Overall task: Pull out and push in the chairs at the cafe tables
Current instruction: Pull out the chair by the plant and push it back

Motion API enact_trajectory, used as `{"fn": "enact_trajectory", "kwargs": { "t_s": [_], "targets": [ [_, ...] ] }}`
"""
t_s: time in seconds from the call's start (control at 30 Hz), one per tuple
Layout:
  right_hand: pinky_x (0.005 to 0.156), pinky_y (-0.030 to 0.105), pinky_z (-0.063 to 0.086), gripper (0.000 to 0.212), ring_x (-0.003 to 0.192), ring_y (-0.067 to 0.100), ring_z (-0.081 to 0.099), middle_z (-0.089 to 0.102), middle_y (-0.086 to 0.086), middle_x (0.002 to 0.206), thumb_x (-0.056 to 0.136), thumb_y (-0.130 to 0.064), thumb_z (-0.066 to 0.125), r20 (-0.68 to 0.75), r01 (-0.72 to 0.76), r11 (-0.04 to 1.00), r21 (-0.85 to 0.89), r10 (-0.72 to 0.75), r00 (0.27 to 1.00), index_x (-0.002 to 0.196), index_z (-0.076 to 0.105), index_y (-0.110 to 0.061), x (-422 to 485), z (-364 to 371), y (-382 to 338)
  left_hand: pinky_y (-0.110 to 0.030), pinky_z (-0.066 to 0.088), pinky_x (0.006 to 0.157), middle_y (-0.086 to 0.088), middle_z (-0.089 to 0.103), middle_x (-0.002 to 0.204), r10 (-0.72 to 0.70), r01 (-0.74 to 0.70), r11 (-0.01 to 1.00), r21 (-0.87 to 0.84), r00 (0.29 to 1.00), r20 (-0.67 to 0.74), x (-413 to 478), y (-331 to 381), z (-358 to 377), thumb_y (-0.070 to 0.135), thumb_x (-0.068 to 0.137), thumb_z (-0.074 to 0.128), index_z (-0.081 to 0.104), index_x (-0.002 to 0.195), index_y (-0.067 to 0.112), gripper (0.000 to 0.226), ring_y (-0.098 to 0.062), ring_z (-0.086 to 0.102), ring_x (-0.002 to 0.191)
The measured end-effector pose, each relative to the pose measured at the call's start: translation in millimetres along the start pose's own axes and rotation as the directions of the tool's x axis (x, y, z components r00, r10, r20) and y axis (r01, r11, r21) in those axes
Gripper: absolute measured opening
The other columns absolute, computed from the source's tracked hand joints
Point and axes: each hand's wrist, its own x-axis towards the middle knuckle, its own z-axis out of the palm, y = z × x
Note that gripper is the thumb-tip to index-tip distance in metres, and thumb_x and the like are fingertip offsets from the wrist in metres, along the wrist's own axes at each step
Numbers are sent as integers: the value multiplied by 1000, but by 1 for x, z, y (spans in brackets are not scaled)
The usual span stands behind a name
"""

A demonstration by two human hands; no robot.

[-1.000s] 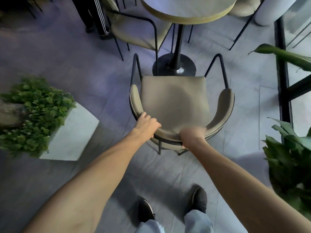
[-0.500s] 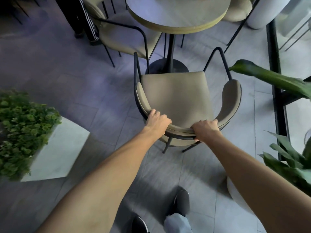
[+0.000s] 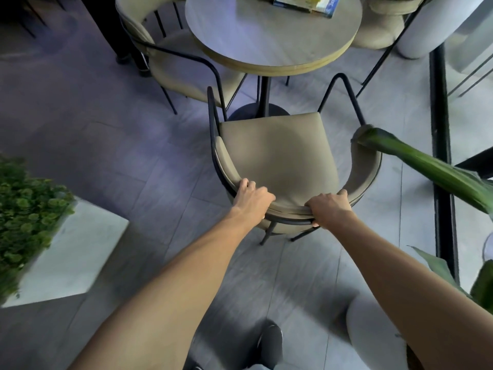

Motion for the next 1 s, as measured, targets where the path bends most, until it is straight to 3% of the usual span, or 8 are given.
{"fn": "enact_trajectory", "kwargs": {
  "t_s": [0.17,0.37,0.77,1.0],
  "targets": [
    [109,51,30,22,109,24,64,70,-1,109,92,-19,66,-7,6,1000,6,-6,1000,114,69,-23,19,-9,17,-39,30,97,1,65,112,-24,23,999,-32,999,-23,25,0,-7,14,83,70,66,121,29,41,-31,53,110],
    [104,36,40,26,109,23,66,71,2,112,91,-16,67,-52,87,995,50,-85,995,117,70,-21,44,-19,28,-39,28,102,0,64,114,-44,42,998,-51,998,-35,49,-10,-13,15,85,68,65,123,27,40,-31,53,110],
    [103,37,40,32,113,24,64,68,4,118,90,-19,70,-39,156,986,53,-154,987,122,67,-21,63,-28,54,-41,30,98,0,61,117,-74,72,995,-75,997,-24,71,-2,-20,21,85,73,64,124,28,41,-30,51,111],
    [102,36,38,31,112,25,64,69,4,117,89,-19,71,-66,176,984,42,-173,983,120,67,-20,67,-22,56,-45,30,101,0,60,122,-126,125,992,8,992,16,75,12,-26,13,89,66,61,126,30,40,-29,50,118]
  ]
}}
